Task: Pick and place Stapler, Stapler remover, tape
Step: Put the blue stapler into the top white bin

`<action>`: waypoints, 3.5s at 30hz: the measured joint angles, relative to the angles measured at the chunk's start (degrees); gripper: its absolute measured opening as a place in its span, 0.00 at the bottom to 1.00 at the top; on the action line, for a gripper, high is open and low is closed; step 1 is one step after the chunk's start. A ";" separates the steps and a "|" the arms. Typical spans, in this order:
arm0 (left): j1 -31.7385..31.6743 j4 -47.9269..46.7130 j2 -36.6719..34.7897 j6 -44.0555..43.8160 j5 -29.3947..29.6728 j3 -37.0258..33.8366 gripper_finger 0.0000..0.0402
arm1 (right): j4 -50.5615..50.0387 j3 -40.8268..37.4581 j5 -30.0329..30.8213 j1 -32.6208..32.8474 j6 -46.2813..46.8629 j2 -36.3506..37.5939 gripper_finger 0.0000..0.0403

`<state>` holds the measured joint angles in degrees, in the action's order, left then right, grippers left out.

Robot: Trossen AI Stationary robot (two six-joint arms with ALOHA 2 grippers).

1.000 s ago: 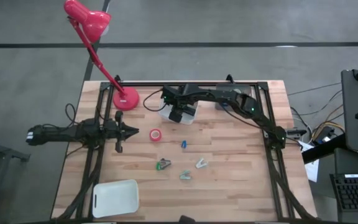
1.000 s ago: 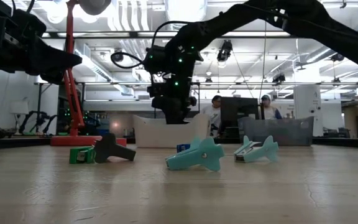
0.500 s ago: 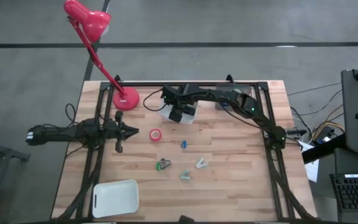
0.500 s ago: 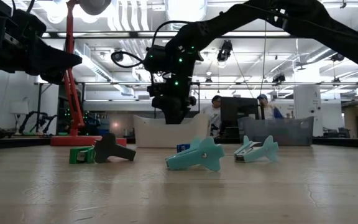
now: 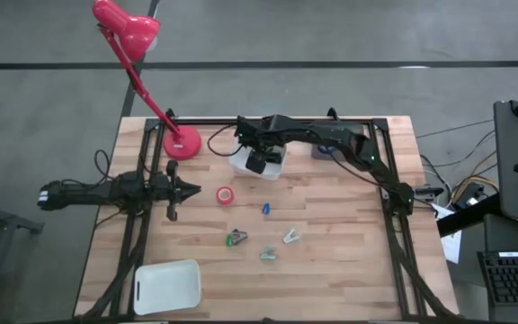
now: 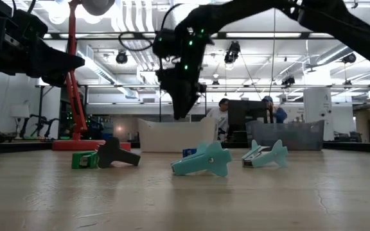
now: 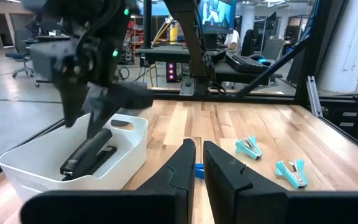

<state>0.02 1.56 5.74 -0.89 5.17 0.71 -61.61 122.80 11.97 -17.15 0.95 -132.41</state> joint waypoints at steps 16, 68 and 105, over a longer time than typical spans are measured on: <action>0.01 -0.02 0.00 0.01 0.00 0.00 0.09 | -4.44 -1.09 -4.99 11.89 -6.57 6.52 0.51; 0.00 0.04 0.02 -0.01 0.02 0.00 0.09 | 10.62 -20.30 -7.50 21.16 -24.08 2.94 0.38; 0.00 0.04 0.04 0.00 0.02 0.00 0.09 | 9.29 -21.80 -3.00 21.00 -21.28 2.98 0.02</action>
<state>0.02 1.61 5.77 -0.89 5.19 0.71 -52.31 101.01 8.97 3.86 -20.34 -129.43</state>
